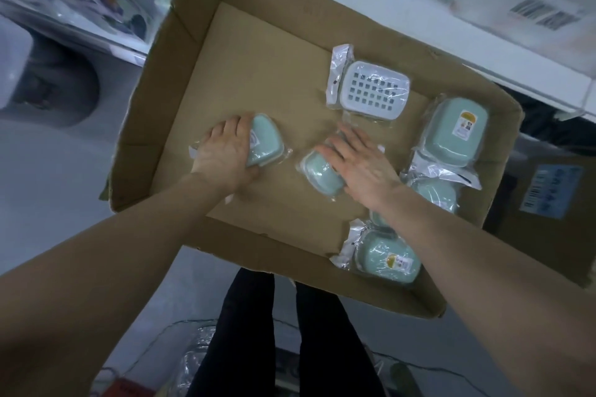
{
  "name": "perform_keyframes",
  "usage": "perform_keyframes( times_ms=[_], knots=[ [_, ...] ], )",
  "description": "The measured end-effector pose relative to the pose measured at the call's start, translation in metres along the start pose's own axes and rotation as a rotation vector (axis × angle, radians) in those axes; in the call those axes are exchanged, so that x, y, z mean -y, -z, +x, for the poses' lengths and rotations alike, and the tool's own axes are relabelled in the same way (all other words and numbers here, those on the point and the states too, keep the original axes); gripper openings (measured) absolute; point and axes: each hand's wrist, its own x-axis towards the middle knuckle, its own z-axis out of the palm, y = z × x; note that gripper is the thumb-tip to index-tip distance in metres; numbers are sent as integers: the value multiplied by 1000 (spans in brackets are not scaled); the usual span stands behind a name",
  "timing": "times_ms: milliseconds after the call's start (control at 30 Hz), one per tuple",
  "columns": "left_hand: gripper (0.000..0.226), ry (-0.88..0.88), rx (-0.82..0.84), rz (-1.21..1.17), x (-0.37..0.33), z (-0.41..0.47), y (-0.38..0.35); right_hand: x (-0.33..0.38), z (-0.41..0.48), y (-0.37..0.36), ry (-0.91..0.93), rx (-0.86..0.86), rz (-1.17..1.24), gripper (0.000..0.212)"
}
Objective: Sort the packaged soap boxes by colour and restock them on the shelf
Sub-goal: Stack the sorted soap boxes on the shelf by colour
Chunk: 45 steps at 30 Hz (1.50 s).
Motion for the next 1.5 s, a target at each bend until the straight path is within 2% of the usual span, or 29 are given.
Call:
perform_keyframes(
  times_ms=[133, 333, 567, 800, 1000, 1233, 1367, 1500],
  knots=[
    [95, 33, -20, -25, -5, -24, 25, 1, -26, 25, -188, -127, 157, 93],
    [88, 5, -108, -80, -41, -70, 89, -9, -96, 93, -340, -223, 258, 98],
    [94, -188, -242, -151, -98, -97, 189, -33, -172, 197, -487, -353, 151, 91],
    [93, -449, -441, -31, -135, -100, 312, -63, -224, 306, -569, -673, -2, 89],
    [89, -534, -591, 38, -169, -95, 418, -100, -246, 388, -617, -828, -96, 90],
    [84, -503, -692, 74, -217, -65, 506, -167, -250, 452, -605, -905, -67, 82],
    [83, -454, -682, 84, -247, -31, 542, -211, -242, 472, -566, -932, -46, 75],
    [84, -366, -599, 129, -273, 14, 564, -252, -224, 486, -570, -903, -36, 75]
  ],
)
